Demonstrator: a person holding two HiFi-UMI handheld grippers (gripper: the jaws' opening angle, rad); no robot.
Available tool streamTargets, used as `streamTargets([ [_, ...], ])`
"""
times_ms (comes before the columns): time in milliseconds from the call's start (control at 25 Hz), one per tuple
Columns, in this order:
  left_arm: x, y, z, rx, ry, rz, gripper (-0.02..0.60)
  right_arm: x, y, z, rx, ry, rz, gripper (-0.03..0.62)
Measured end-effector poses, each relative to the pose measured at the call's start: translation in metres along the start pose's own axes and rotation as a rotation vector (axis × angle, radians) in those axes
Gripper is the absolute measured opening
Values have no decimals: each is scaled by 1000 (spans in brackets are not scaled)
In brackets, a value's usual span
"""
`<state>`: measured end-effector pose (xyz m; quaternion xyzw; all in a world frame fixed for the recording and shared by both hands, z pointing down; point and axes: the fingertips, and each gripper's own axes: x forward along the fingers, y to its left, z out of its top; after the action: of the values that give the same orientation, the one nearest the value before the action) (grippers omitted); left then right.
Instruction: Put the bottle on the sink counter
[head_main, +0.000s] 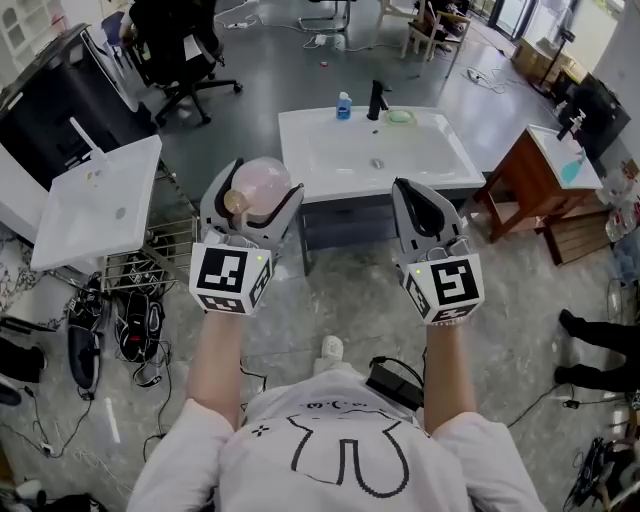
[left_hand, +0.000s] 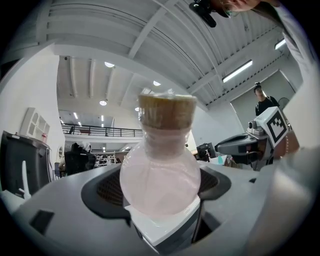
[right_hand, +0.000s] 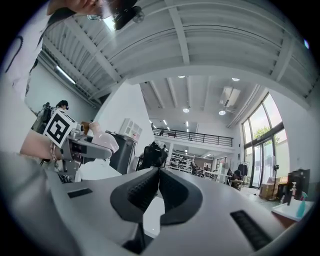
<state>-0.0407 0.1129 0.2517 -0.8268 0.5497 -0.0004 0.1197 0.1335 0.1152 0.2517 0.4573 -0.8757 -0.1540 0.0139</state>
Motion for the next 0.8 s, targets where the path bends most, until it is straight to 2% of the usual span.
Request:
streamTargets([
  [160,46,7,-6,-6,4,22,402,33,-33,-13,4,-5,24,29],
  [400,90,18,-17,1,6,51,402,72,-60,-29,1,-12,67,29],
  [800,126,38,-39,1,28,69,402,110,-74,-53,23,3,87,29],
])
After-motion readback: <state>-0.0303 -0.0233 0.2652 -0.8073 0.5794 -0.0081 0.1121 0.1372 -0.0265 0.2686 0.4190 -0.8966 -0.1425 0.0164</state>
